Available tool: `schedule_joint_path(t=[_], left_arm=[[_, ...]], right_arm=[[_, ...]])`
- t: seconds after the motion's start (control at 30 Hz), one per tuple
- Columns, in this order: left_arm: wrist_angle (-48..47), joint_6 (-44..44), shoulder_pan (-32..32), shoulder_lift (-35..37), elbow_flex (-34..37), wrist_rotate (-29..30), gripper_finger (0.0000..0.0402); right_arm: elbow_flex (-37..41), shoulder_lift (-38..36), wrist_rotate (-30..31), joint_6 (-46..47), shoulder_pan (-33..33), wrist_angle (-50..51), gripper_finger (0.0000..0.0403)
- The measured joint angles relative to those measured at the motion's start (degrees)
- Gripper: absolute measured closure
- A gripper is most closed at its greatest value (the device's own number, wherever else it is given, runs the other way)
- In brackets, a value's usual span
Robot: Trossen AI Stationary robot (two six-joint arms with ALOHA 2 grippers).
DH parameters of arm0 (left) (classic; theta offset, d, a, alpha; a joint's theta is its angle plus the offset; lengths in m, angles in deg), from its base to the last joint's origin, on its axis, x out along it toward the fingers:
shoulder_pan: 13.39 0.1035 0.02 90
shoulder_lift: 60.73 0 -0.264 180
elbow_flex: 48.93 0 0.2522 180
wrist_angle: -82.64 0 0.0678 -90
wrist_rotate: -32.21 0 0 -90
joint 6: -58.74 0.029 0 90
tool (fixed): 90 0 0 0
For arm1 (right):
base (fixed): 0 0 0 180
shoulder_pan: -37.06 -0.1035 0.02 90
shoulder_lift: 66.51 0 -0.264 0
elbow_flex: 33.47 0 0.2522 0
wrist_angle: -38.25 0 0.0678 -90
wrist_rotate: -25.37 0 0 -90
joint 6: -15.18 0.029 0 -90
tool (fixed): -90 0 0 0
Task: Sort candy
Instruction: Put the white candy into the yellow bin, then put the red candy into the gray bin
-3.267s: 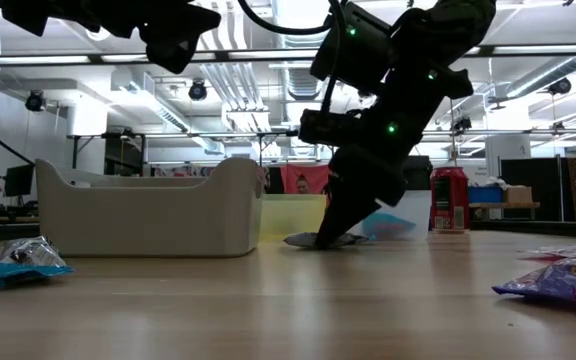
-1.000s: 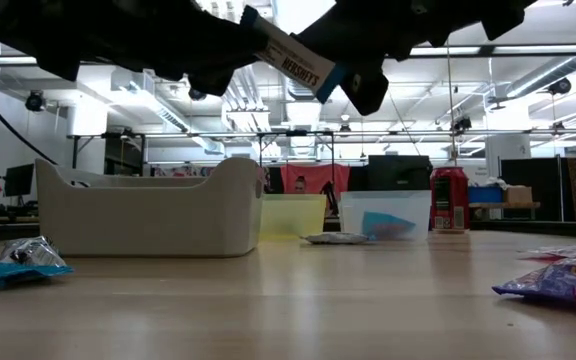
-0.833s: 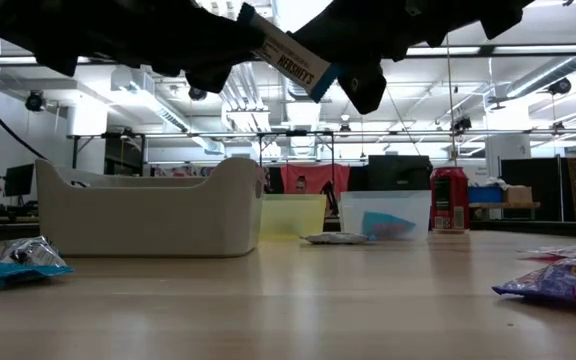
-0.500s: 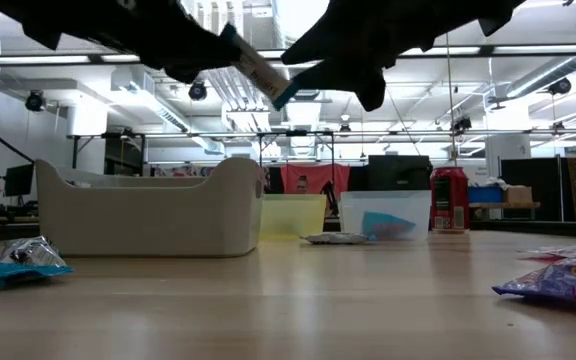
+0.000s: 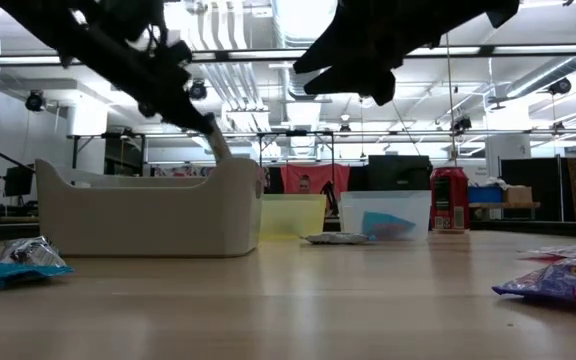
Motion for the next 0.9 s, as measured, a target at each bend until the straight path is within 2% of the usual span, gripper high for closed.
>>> schedule_joint_path(t=[0.1, 0.17, 0.33, 0.57, 0.9], left_arm=[[3.2, -1.67, 6.38, -2.59, 0.0, -7.41, 0.04], [4.78, -2.08, 9.13, -4.59, 0.0, -9.89, 0.04], [4.96, -2.01, 12.52, -9.5, -1.03, -10.43, 0.0394], [2.64, -2.24, 12.8, -16.52, -5.7, -10.5, 0.0385], [-0.28, -1.65, 12.74, -18.5, -7.98, -10.49, 0.0312]], right_arm=[[0.0, 0.0, 0.12, -0.66, 0.57, 1.35, 0.0207], [0.0, 0.0, 0.11, -1.26, 1.12, 2.95, 0.0207], [0.0, -0.07, -0.08, -1.65, 3.11, 6.35, 0.0207], [0.0, -0.07, -1.01, 0.26, 5.23, 7.02, 0.0206], [0.0, -0.11, -4.18, 4.71, 5.14, 9.78, 0.0206]])
